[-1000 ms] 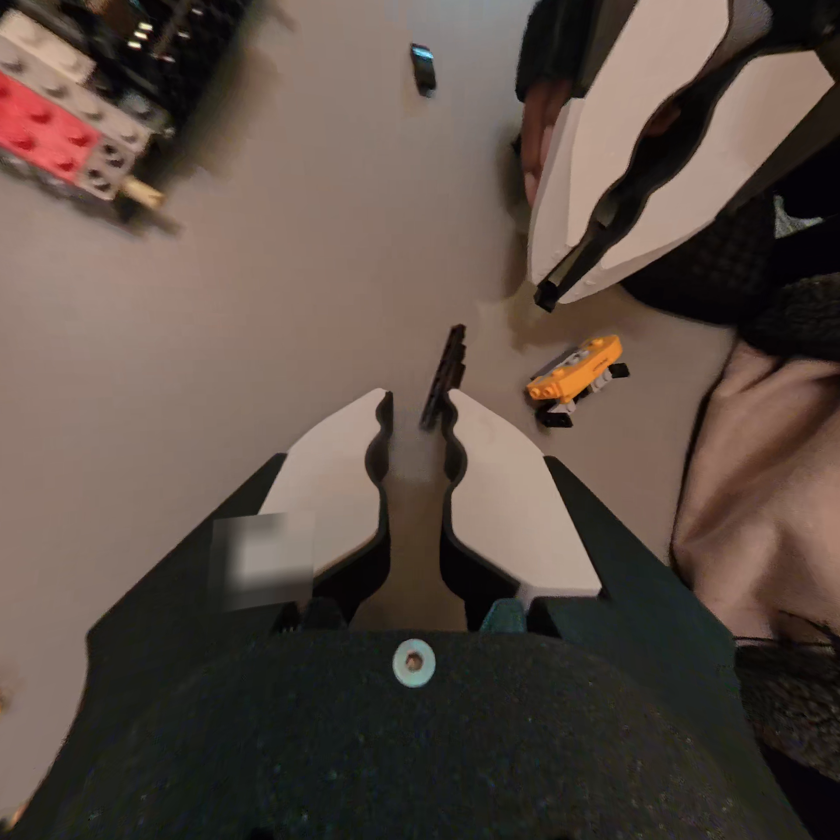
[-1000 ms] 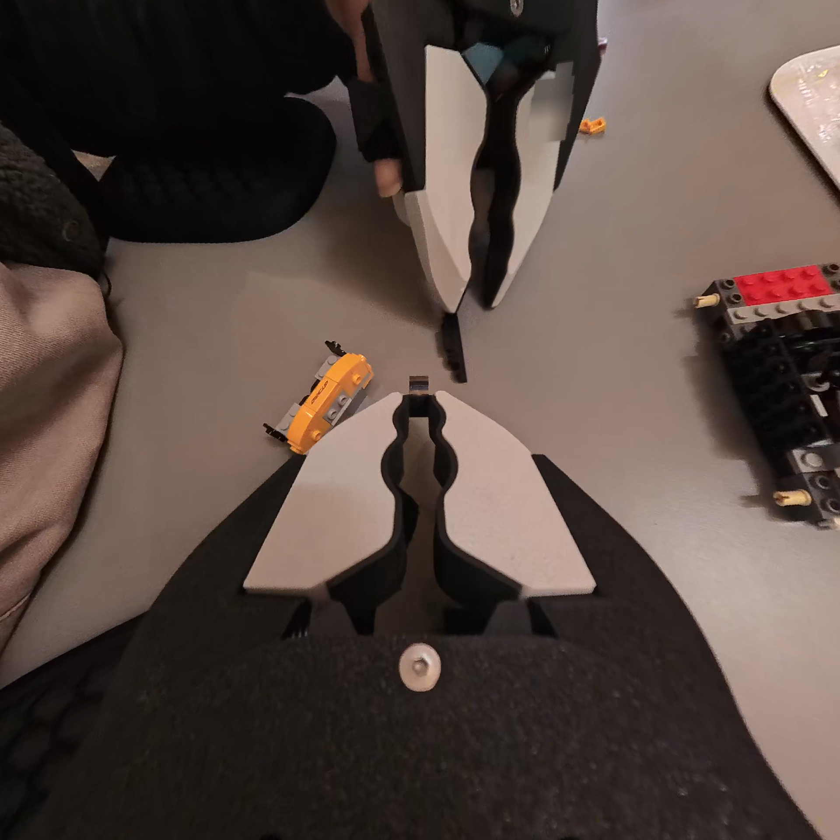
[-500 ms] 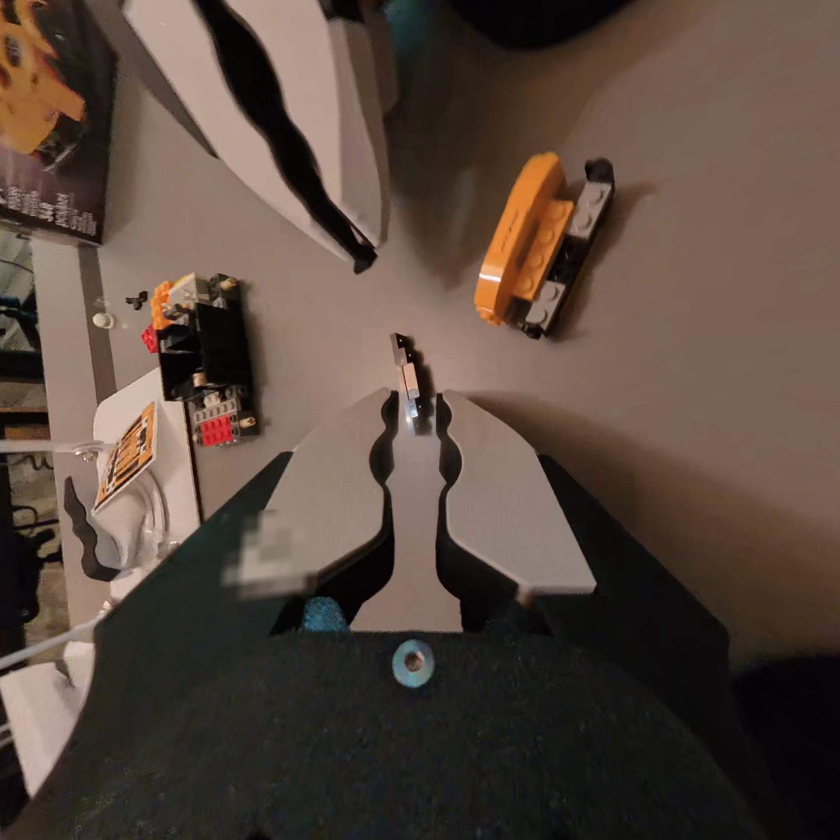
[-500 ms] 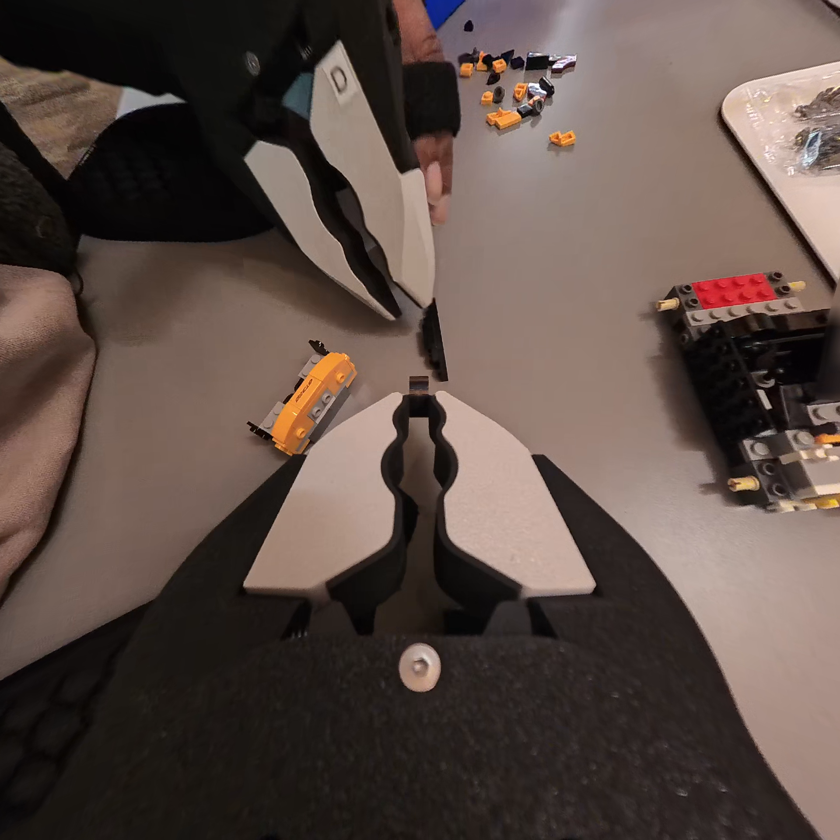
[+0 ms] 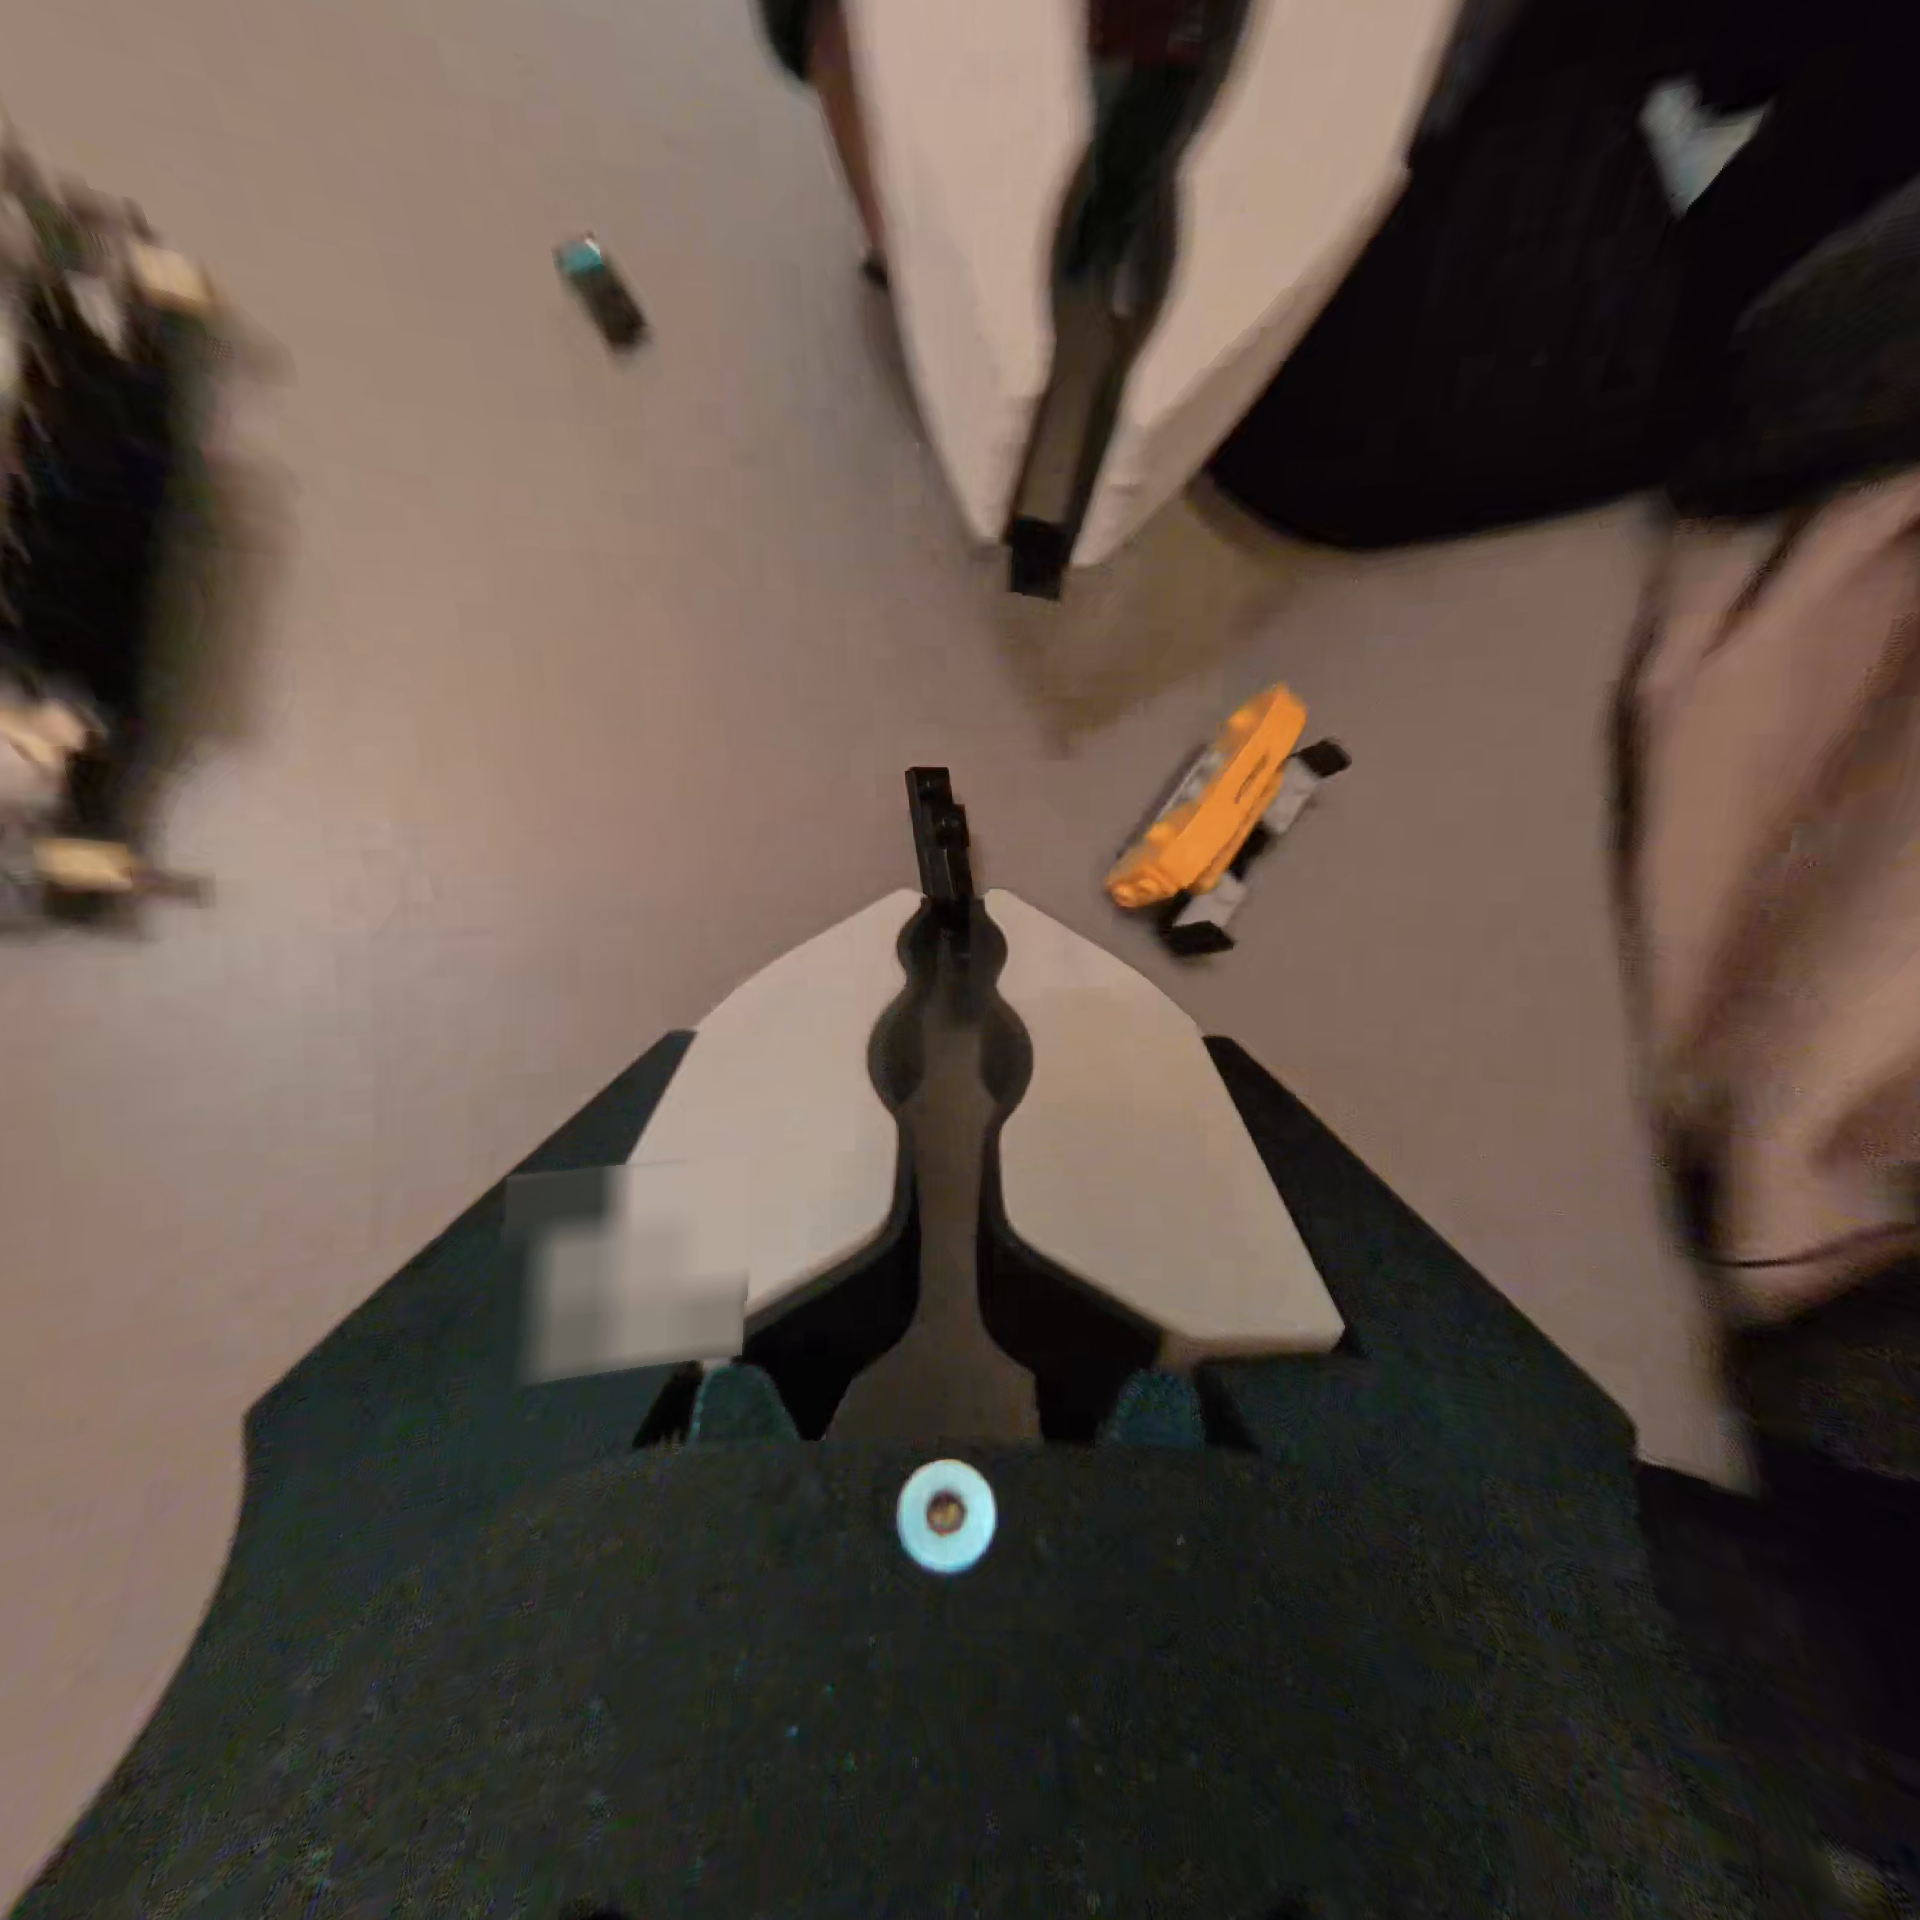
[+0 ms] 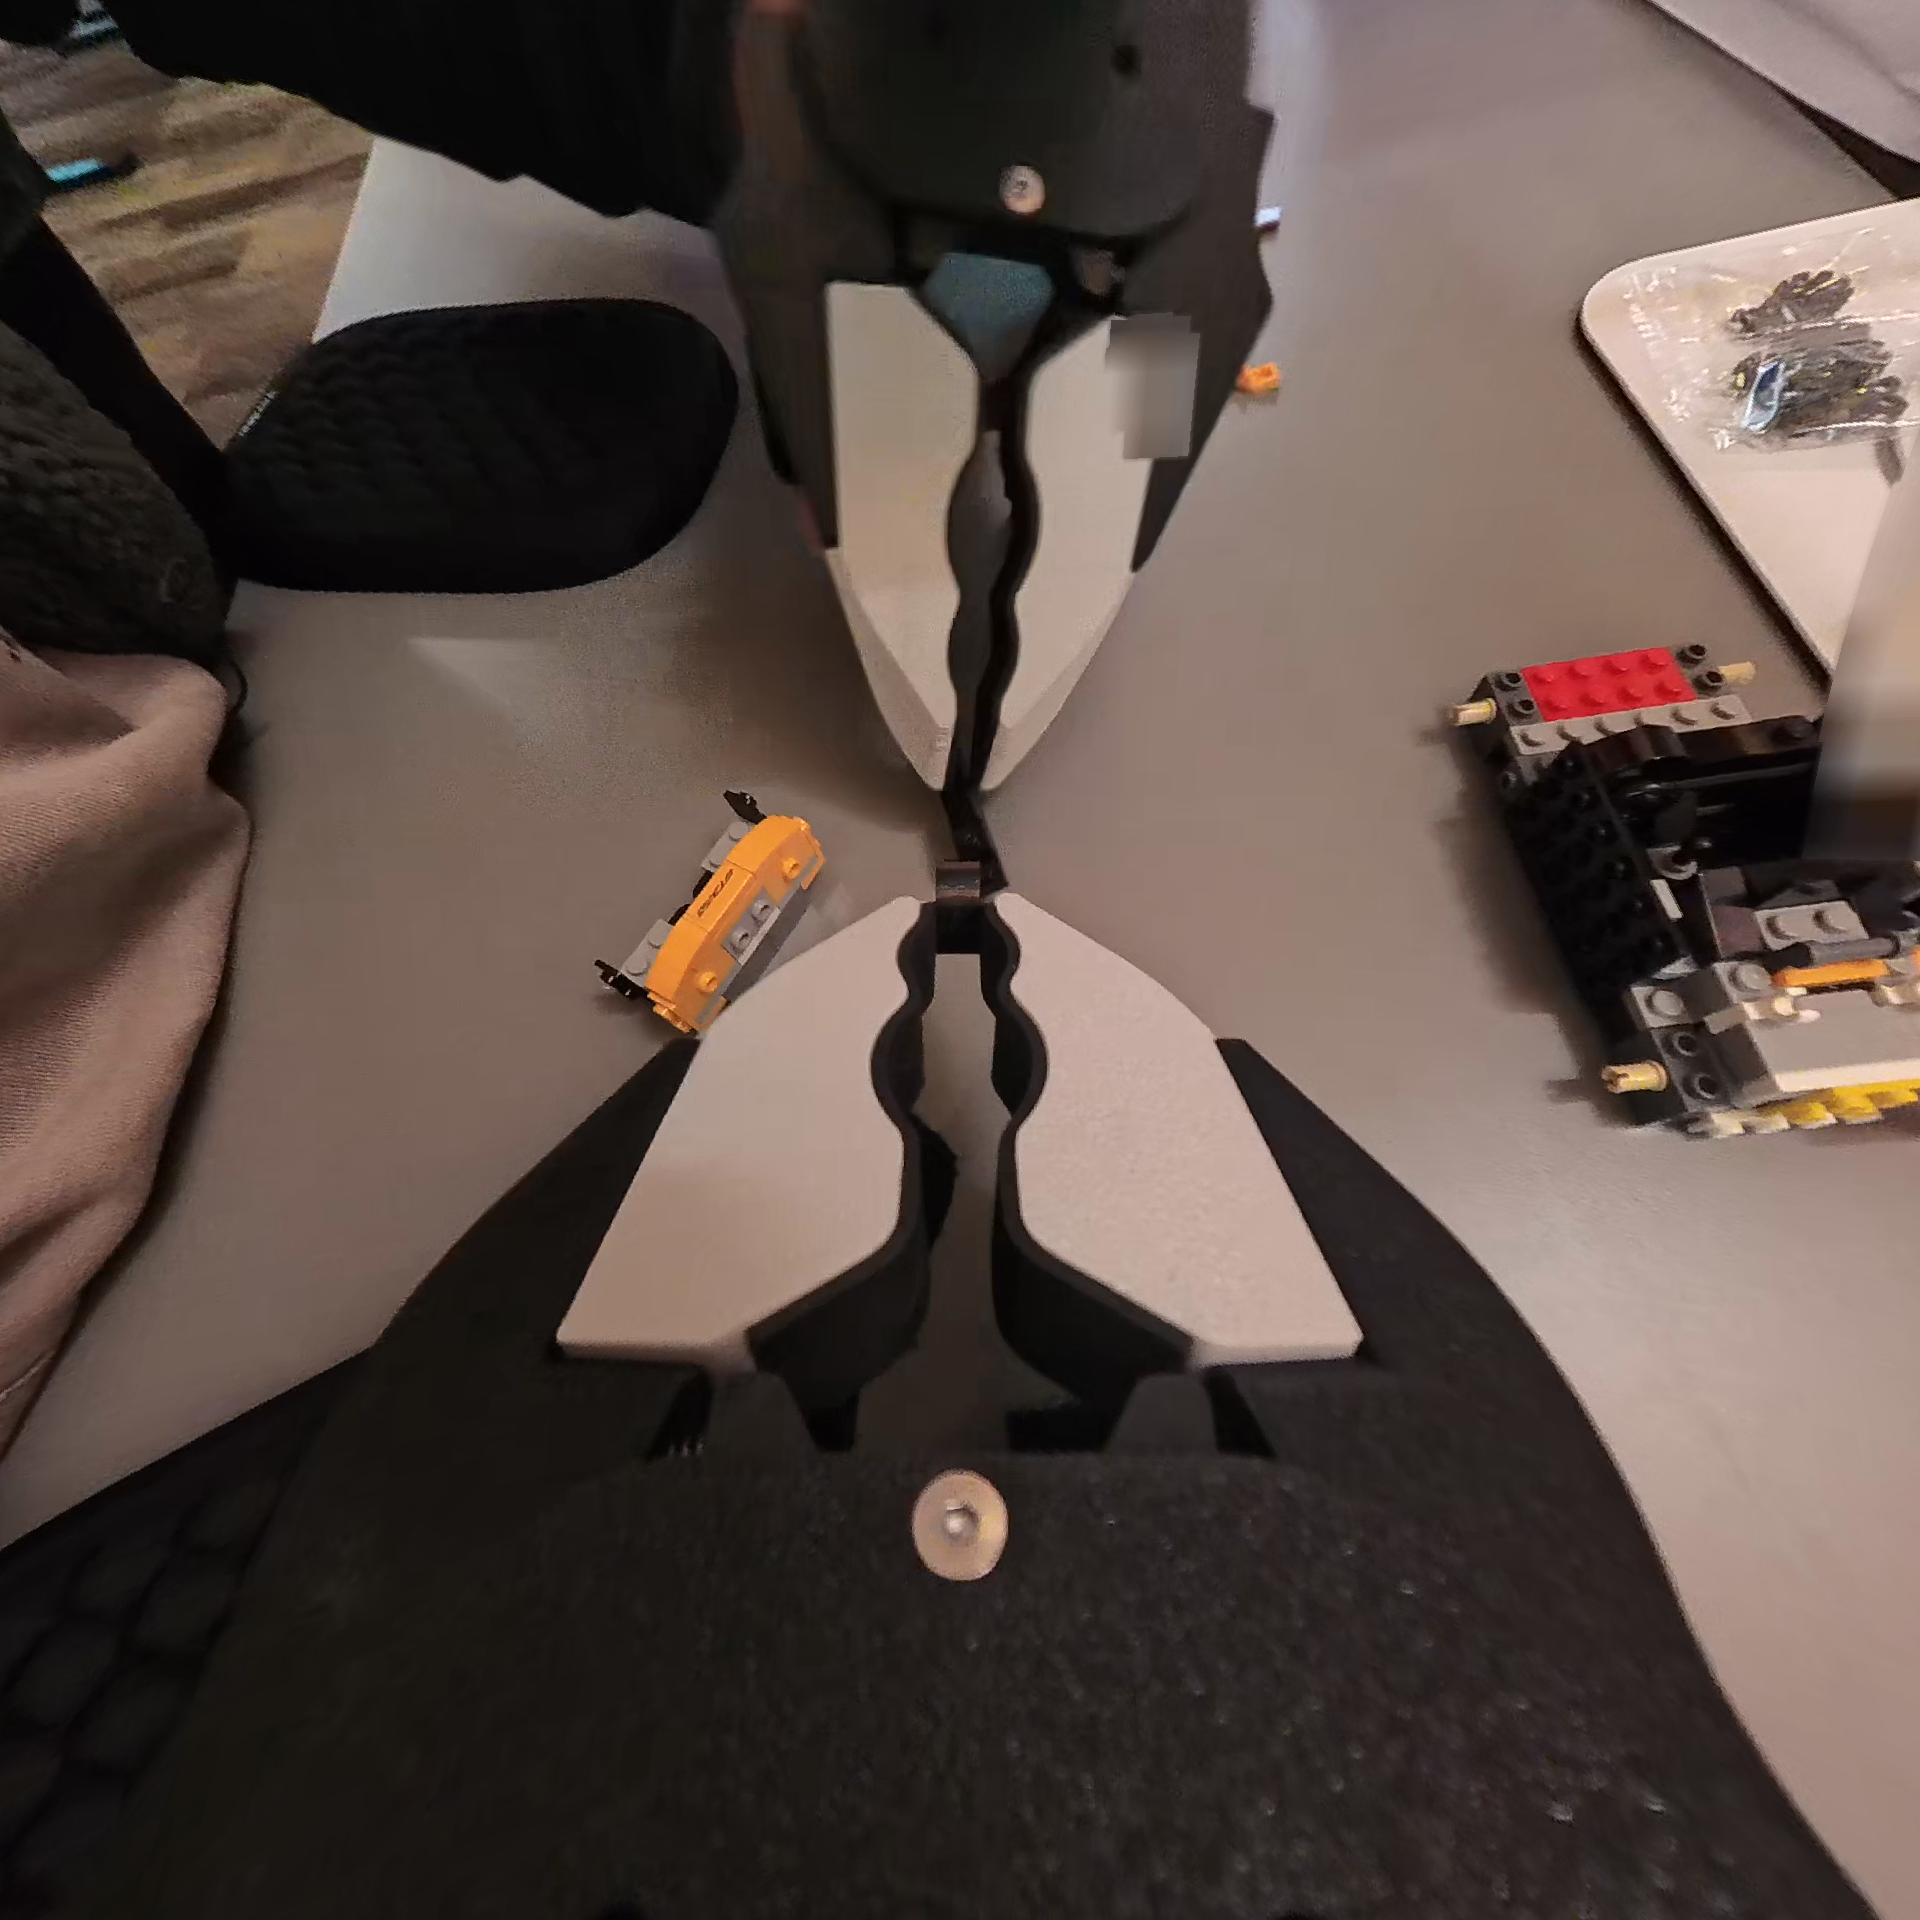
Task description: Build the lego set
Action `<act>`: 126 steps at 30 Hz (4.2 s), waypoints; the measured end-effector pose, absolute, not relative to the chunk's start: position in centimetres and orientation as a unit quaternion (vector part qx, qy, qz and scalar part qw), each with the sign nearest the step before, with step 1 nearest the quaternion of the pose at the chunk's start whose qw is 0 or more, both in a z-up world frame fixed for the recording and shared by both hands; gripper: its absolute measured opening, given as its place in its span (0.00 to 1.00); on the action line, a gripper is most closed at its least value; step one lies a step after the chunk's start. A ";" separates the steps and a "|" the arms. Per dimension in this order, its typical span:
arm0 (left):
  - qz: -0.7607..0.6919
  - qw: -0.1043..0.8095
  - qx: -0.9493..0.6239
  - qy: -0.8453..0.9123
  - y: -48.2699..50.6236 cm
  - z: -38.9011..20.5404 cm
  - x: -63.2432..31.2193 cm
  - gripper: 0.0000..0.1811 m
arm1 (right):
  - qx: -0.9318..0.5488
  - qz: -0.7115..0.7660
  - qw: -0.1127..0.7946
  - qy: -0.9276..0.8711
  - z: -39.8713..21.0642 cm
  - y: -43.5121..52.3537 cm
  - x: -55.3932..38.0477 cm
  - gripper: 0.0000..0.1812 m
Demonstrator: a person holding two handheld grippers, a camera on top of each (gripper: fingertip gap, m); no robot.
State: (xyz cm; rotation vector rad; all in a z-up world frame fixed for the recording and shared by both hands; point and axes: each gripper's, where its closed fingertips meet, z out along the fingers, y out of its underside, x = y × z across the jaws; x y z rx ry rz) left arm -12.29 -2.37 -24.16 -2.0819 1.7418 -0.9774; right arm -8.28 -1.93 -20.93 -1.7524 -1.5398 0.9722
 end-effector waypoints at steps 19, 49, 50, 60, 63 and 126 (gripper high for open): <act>-0.234 0.220 -0.745 0.585 -2.9 -25.4 -13.3 0.12 | -0.654 0.361 0.282 -0.601 -22.5 -2.2 -9.0 0.04; -0.290 0.189 -0.733 0.586 -2.9 -25.4 -13.1 0.05 | -0.622 0.205 0.153 -0.740 -24.7 -2.3 -11.6 0.04; -0.289 0.190 -0.732 0.587 -2.9 -25.4 -13.2 0.05 | -0.622 0.205 0.154 -0.740 -24.8 -2.3 -11.6 0.04; -0.273 0.216 -0.726 0.593 -2.8 -25.5 -13.1 0.05 | -0.626 0.202 0.157 -0.737 -24.8 -2.3 -11.6 0.04; -0.267 0.239 -0.721 0.593 -2.7 -25.3 -13.1 0.05 | -0.626 0.196 0.161 -0.737 -24.9 -2.3 -11.6 0.04; -0.063 0.754 -0.495 0.427 -1.9 -6.5 -14.5 0.01 | -0.597 0.638 0.448 -0.191 -6.4 -2.1 -15.1 0.10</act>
